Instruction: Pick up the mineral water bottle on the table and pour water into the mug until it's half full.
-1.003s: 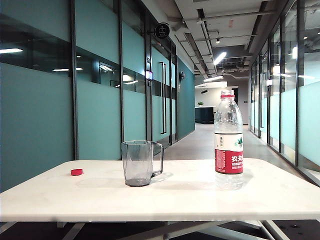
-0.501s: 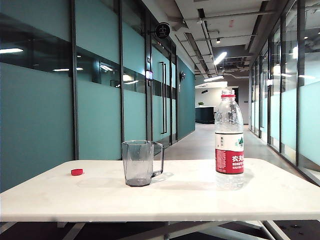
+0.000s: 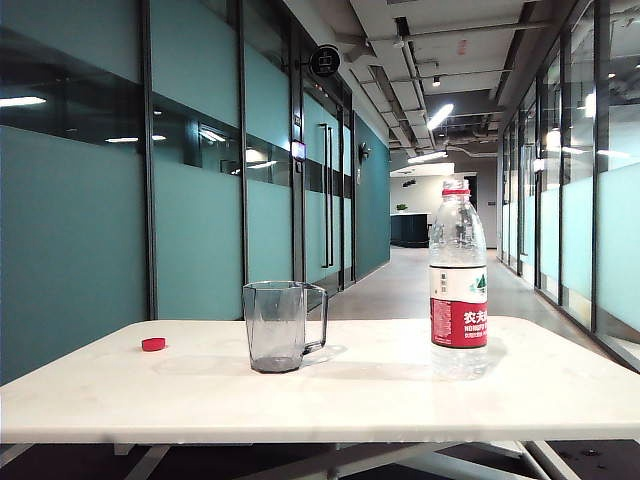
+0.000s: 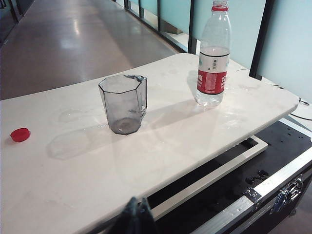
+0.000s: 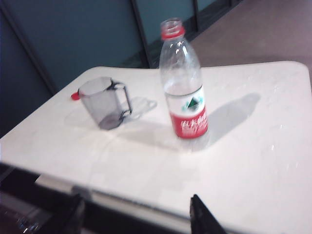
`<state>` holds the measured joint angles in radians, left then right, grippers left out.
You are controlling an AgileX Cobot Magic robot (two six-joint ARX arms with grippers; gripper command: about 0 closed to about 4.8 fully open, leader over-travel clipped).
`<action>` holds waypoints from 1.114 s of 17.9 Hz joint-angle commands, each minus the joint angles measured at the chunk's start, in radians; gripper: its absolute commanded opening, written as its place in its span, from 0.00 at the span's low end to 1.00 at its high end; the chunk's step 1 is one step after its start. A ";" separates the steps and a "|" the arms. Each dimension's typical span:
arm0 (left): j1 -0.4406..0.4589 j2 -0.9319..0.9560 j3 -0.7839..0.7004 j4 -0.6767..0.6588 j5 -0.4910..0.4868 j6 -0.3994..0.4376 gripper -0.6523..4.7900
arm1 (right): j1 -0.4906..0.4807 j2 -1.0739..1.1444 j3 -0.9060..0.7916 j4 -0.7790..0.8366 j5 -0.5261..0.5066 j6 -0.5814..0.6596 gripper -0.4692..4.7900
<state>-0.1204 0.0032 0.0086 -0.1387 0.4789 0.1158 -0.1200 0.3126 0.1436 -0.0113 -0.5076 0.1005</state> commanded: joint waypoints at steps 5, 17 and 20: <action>-0.001 0.000 0.002 -0.003 0.005 -0.001 0.11 | 0.000 0.392 0.076 0.314 -0.001 -0.105 0.83; -0.001 0.000 0.002 -0.003 0.005 0.000 0.11 | 0.035 1.093 0.275 0.724 -0.038 -0.241 1.00; -0.002 0.000 0.002 -0.003 0.004 0.000 0.11 | 0.035 1.212 0.356 0.757 -0.050 -0.268 1.00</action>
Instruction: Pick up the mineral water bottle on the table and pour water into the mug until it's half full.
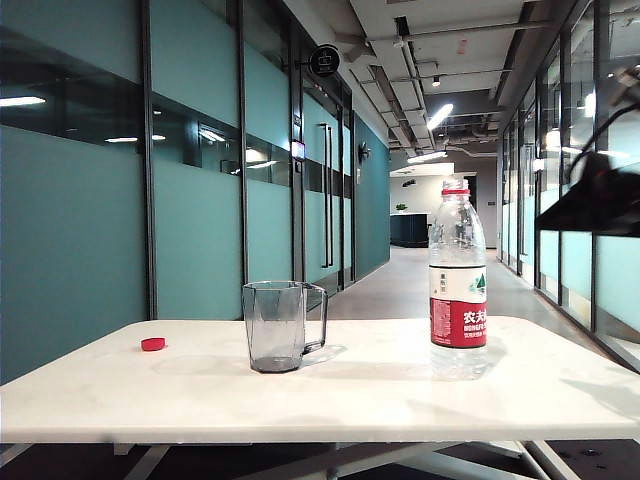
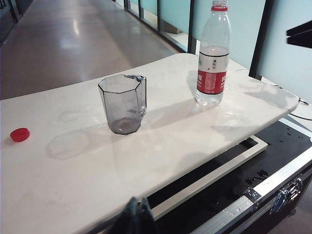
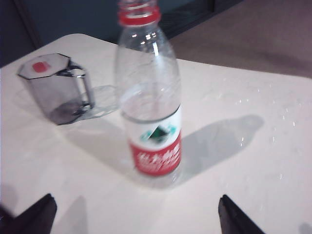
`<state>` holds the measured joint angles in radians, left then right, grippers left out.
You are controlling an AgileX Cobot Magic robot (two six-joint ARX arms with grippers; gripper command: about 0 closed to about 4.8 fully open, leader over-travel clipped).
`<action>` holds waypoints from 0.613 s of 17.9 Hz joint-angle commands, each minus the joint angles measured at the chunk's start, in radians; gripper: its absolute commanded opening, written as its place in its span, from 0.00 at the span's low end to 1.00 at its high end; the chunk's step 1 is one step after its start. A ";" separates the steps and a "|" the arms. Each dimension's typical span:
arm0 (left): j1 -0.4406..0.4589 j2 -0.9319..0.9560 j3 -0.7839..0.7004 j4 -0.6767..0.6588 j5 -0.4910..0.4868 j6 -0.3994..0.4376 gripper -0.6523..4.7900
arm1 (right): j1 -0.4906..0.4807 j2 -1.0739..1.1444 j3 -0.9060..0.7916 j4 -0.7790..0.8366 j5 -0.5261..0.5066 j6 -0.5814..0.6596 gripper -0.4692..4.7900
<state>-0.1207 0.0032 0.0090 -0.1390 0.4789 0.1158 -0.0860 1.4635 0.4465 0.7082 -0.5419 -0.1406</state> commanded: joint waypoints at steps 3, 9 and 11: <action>-0.001 0.000 0.001 -0.003 0.004 0.000 0.11 | 0.001 0.173 0.134 0.046 -0.066 -0.065 1.00; -0.001 0.000 0.001 -0.003 0.004 0.005 0.11 | 0.001 0.381 0.247 0.092 -0.142 -0.150 1.00; -0.001 0.000 0.001 -0.003 0.004 0.007 0.11 | 0.001 0.459 0.284 0.132 -0.147 -0.157 1.00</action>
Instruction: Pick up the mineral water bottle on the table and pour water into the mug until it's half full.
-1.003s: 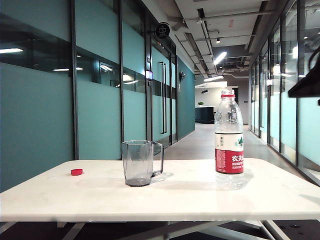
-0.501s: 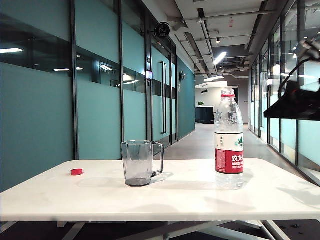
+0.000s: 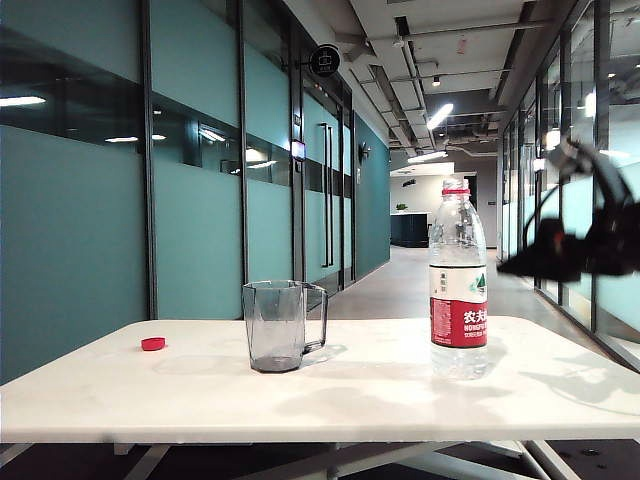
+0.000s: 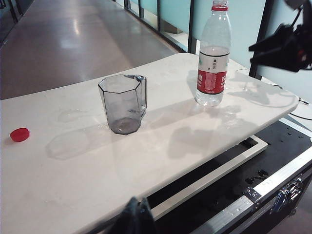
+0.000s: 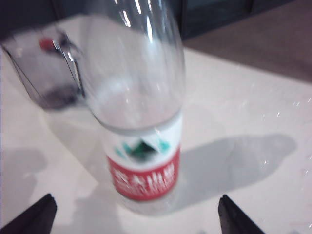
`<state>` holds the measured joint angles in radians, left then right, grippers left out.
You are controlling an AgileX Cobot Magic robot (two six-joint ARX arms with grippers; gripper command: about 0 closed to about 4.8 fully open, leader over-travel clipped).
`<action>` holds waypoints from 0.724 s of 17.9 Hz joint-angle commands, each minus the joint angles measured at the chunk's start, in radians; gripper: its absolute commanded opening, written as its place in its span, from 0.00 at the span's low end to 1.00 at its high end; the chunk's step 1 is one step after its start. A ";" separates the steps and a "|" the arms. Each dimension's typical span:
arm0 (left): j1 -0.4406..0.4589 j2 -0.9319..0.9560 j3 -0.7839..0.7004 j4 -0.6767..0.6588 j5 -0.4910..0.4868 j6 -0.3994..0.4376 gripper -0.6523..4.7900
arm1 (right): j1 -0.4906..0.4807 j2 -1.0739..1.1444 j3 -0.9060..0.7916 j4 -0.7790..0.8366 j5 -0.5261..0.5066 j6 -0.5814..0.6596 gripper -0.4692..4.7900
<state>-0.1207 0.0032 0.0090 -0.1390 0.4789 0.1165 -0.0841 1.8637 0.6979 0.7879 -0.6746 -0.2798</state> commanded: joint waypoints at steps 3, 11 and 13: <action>-0.001 0.000 0.001 -0.003 0.005 0.007 0.11 | -0.006 0.160 0.079 0.188 -0.043 -0.016 1.00; -0.001 0.001 0.001 -0.003 0.005 0.006 0.11 | -0.011 0.278 0.260 0.126 -0.087 0.036 1.00; -0.001 0.000 0.001 -0.003 0.005 0.006 0.11 | -0.010 0.298 0.285 0.120 -0.087 0.048 1.00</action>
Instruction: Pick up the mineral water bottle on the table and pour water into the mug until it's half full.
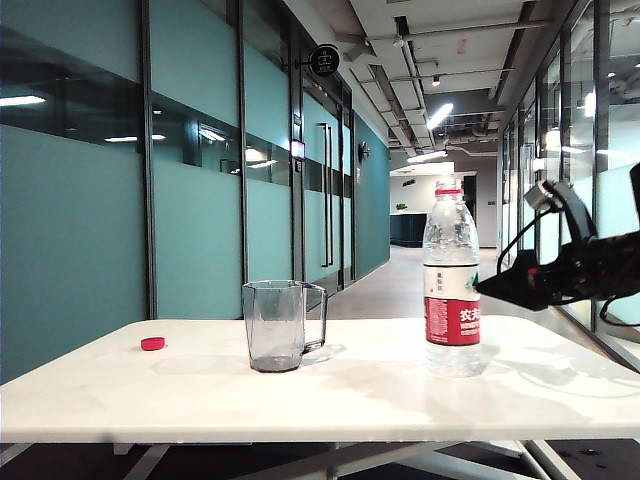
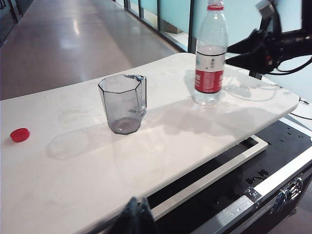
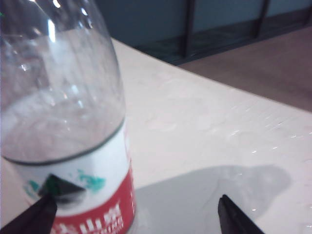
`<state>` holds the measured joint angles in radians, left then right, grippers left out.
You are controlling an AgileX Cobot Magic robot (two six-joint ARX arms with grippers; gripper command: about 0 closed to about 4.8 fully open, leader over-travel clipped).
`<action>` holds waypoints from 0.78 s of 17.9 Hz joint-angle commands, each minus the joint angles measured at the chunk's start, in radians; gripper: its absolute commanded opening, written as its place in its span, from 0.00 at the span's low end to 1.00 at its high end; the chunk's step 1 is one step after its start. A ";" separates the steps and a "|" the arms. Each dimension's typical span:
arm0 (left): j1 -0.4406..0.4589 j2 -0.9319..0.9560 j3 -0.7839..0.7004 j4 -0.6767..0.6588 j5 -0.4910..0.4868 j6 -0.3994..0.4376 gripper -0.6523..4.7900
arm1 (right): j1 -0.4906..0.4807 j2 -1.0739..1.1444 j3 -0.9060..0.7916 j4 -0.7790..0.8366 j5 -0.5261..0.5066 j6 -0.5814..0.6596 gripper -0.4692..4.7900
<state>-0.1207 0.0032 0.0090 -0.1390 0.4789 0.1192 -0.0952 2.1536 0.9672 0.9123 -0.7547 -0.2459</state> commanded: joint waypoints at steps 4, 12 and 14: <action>-0.001 0.000 0.001 -0.003 0.009 0.004 0.11 | 0.002 0.008 0.018 -0.040 -0.104 0.033 1.00; -0.001 0.000 0.001 -0.003 0.016 0.004 0.11 | 0.017 0.012 0.055 -0.057 -0.187 0.037 1.00; -0.001 0.000 0.001 -0.003 0.015 0.004 0.11 | 0.050 0.016 0.097 -0.098 -0.175 0.036 1.00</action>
<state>-0.1207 0.0032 0.0090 -0.1390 0.4870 0.1196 -0.0574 2.1696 1.0481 0.8303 -0.9314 -0.2138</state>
